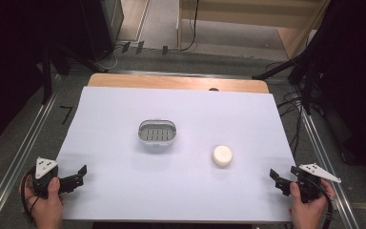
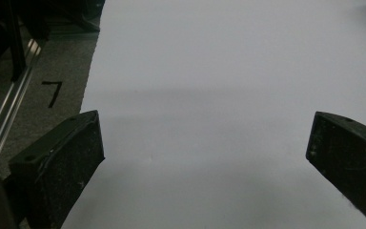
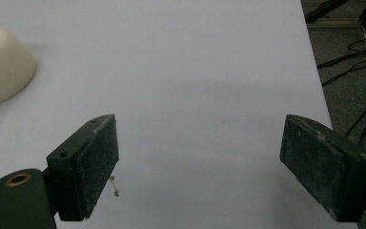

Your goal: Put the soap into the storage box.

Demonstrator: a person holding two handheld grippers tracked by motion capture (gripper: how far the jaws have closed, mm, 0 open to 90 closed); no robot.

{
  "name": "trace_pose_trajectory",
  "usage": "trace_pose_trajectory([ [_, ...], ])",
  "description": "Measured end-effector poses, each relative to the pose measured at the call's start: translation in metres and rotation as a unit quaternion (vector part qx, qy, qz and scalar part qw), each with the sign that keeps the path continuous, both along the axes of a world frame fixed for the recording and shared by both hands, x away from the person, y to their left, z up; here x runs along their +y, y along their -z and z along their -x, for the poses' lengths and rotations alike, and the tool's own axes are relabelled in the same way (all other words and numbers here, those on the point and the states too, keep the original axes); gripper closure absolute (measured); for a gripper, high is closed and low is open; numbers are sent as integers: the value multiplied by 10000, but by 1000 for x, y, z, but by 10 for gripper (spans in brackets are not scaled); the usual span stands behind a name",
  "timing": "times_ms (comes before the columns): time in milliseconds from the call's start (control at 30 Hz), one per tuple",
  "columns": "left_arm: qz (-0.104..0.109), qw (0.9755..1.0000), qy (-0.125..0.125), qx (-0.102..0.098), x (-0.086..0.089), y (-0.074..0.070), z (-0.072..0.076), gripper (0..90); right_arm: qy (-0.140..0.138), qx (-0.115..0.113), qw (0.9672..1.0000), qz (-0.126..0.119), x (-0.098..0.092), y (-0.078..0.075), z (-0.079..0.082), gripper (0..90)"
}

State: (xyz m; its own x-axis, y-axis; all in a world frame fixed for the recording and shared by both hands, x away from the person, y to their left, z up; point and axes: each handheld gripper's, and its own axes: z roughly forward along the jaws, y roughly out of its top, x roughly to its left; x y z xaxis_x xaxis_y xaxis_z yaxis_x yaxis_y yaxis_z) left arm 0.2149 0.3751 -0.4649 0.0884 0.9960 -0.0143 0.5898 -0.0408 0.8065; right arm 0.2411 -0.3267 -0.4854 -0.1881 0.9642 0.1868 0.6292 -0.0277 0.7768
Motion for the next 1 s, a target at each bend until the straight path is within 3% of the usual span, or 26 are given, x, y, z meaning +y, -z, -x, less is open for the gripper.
trace_pose_trajectory([
  [500, -57, 9999, -51, -98, -1, 0, 2, 0, -194, 86, 9998, 9, 21, -6, -7, 133],
  [600, -57, 9999, -60, -97, -1, 0, 2, 0, -210, 195, 9995, -105, 26, -9, -8, 130],
  [1000, -122, 9999, -35, -108, -2, 0, 2, 0, -566, 355, 9977, -73, 45, -18, -15, 62],
])
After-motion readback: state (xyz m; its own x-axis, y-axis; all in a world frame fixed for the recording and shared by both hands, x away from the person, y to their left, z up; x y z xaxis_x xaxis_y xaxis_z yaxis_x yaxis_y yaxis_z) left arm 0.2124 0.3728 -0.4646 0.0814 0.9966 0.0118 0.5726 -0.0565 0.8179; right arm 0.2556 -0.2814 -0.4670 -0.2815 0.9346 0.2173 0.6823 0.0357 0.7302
